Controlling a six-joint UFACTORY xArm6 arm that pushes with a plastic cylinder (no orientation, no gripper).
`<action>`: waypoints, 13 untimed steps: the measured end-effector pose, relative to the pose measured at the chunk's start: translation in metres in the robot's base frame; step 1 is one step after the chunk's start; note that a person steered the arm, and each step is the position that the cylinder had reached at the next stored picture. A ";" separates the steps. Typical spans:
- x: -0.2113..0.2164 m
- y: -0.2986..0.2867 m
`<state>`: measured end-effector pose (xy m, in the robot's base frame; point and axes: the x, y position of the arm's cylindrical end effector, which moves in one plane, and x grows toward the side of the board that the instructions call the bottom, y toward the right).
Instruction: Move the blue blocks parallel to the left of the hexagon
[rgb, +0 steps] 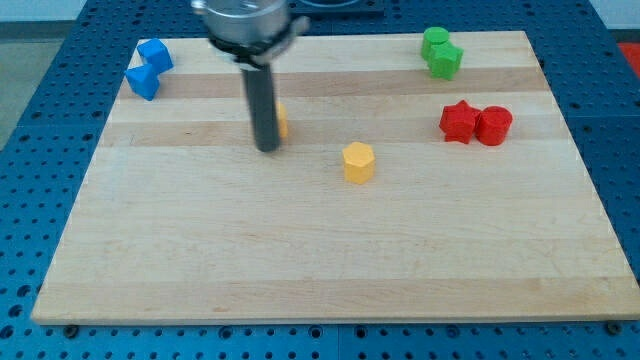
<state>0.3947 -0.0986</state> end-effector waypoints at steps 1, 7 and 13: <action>-0.038 -0.017; -0.139 -0.193; -0.033 -0.081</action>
<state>0.3618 -0.1799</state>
